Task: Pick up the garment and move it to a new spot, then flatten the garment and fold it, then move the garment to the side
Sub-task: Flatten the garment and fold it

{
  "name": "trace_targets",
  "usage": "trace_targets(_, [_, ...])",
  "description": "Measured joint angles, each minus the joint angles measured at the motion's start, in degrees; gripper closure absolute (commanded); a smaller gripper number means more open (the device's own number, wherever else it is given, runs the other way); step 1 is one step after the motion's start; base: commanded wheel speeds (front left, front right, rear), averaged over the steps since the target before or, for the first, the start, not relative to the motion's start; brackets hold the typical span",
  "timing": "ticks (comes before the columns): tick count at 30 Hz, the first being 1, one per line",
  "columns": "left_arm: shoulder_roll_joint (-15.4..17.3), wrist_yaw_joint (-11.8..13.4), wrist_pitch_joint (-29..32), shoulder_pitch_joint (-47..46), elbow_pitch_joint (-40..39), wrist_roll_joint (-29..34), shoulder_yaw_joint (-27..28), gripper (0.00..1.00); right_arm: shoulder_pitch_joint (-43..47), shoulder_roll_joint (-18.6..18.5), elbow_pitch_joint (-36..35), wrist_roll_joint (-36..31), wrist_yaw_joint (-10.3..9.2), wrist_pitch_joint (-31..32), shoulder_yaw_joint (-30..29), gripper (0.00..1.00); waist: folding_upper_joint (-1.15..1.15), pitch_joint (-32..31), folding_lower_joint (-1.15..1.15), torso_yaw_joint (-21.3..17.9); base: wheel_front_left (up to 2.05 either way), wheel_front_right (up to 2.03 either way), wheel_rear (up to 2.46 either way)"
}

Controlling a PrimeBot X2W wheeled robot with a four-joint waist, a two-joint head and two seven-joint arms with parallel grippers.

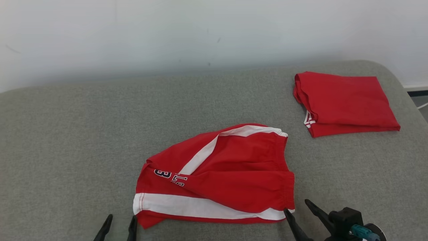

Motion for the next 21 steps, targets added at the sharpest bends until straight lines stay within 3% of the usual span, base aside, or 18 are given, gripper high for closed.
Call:
trace_targets(8, [1.7, -2.0, 0.3, -4.8, 4.6, 0.1, -3.4, 0.0, -3.5, -2.5, 2.5, 0.9, 0.01, 1.6, 4.5, 0.0, 0.0, 2.3, 0.0, -1.6, 0.0, 0.0, 0.0])
trace_targets(21, [3.3, -2.5, 1.5, -11.5, 12.7, -0.6, -5.1, 0.0, -9.9, -3.3, 9.7, 2.0, 0.0, -0.5, 9.5, 0.0, 0.0, 4.8, 0.0, -1.7, 0.0, 0.0, 0.0])
